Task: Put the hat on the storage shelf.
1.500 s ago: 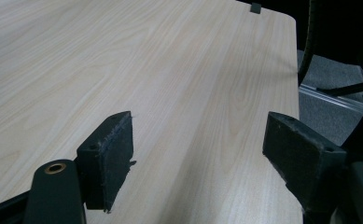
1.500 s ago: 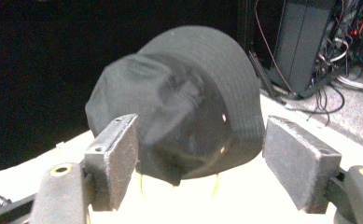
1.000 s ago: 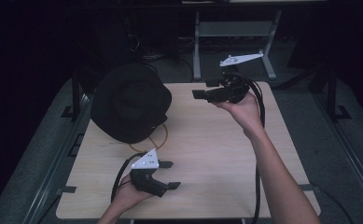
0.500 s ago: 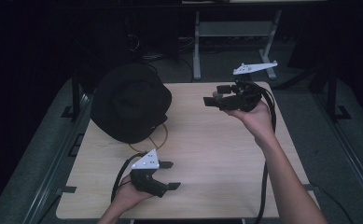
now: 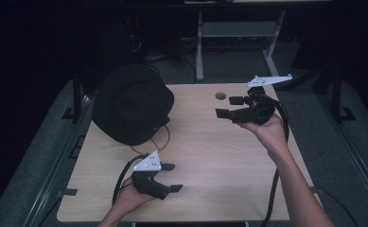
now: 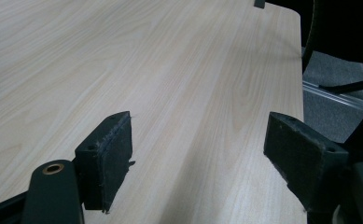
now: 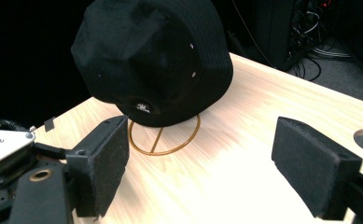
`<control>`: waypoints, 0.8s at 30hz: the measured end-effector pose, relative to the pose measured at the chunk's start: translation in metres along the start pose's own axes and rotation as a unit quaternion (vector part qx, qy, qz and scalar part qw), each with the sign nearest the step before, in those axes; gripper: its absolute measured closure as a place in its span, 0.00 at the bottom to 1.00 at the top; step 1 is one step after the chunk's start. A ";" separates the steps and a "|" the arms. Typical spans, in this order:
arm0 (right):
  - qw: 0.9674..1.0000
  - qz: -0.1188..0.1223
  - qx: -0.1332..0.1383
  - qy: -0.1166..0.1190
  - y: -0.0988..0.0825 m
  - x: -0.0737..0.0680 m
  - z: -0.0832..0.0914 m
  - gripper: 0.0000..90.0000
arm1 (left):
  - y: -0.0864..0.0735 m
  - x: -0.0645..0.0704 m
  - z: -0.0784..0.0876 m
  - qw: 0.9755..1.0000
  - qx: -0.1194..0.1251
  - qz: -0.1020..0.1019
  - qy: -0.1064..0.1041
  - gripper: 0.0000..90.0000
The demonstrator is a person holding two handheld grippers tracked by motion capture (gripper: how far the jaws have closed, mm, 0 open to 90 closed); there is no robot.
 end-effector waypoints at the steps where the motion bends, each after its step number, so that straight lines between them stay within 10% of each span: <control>1: 1.000 0.000 0.000 0.000 -0.002 0.000 0.001 0.21 | 0.001 0.000 0.000 1.000 0.003 0.003 0.000 0.26; 24: 1.000 -0.026 0.010 -0.014 -0.057 0.009 0.031 0.20 | -0.003 -0.001 -0.001 1.000 -0.005 0.004 0.003 0.25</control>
Point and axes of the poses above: each handheld gripper's, and its own axes: z roughly backward along the jaws, y roughly out of its top, x roughly to its right, the point moved 10 cm from there along -z, roughly forward along the jaws, and after that the axes turned 2 degrees about -y, right-handed, at the moved point
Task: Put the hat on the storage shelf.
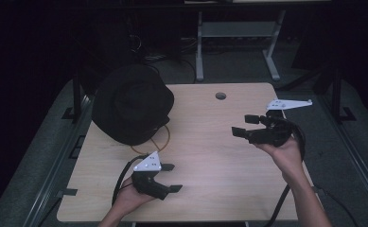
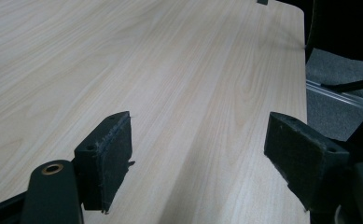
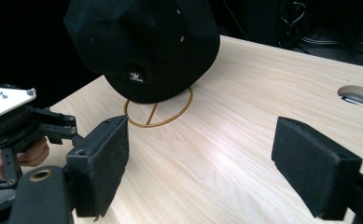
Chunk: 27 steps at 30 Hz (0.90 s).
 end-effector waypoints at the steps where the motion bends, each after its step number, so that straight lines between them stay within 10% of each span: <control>1: 1.000 -0.002 0.000 -0.001 -0.002 0.000 0.001 0.19 | 0.000 0.000 0.000 1.000 -0.001 -0.001 0.000 0.25; 27: 0.999 -0.037 -0.006 -0.016 -0.074 0.014 0.015 0.19 | -0.004 -0.001 -0.001 1.000 -0.012 0.002 0.009 0.22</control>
Point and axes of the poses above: each handheld gripper's, and its own axes: z roughly backward along the jaws, y roughly out of its top, x roughly to its right, the point moved 10 cm from there along -z, roughly forward along the jaws, and after that the axes turned 2 degrees about -y, right-handed, at the moved point
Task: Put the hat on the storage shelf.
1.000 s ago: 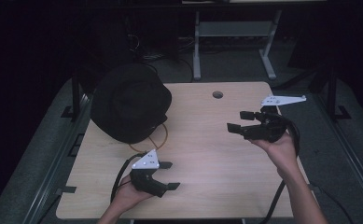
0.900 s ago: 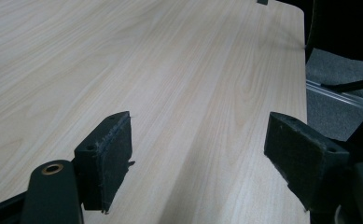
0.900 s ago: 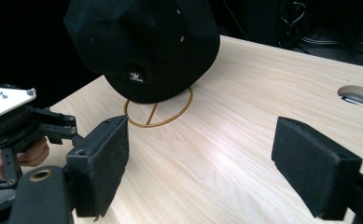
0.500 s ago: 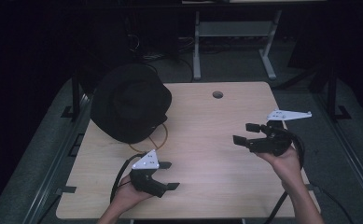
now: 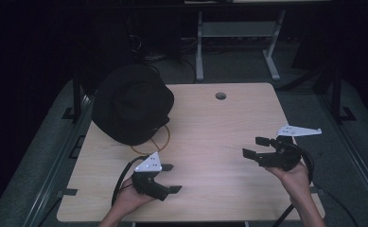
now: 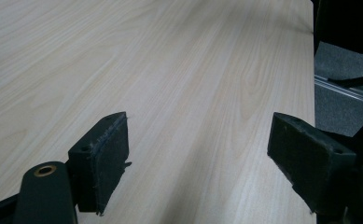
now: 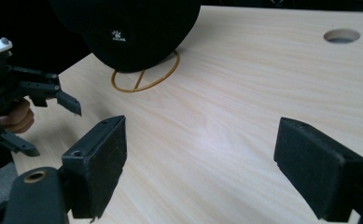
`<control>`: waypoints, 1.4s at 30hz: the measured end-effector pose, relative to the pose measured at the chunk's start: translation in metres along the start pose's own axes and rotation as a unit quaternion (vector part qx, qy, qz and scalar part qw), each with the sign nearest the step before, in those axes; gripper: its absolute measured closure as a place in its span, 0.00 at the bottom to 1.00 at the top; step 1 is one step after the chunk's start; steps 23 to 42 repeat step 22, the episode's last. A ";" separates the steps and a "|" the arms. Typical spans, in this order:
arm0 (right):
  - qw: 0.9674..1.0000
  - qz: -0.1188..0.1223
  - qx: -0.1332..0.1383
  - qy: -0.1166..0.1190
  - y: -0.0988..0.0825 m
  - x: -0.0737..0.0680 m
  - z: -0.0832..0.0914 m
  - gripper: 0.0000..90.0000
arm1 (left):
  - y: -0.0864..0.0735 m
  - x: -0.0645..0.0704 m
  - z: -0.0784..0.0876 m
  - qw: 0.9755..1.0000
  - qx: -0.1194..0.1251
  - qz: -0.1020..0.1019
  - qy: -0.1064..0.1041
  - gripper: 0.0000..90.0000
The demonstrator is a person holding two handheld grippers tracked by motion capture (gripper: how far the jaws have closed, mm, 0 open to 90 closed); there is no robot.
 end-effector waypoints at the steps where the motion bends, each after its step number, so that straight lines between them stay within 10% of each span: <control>1: 1.000 -0.005 0.002 0.003 -0.002 0.000 0.001 0.19 | 0.000 0.000 0.000 1.000 -0.001 0.000 0.000 0.22; 22: 0.999 -0.026 0.011 -0.024 -0.060 0.005 0.020 0.19 | -0.004 0.001 -0.001 1.000 -0.017 -0.007 0.007 0.22; 42: 0.999 -0.026 0.011 -0.024 -0.060 0.005 0.020 0.19 | -0.004 0.001 -0.001 1.000 -0.017 -0.007 0.007 0.22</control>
Point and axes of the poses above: each handheld gripper's, and its own axes: z roughly backward along the jaws, y roughly out of its top, x roughly to its right, the point moved 10 cm from there along -z, roughly forward along the jaws, and after that the axes turned 2 degrees about -y, right-handed, at the moved point
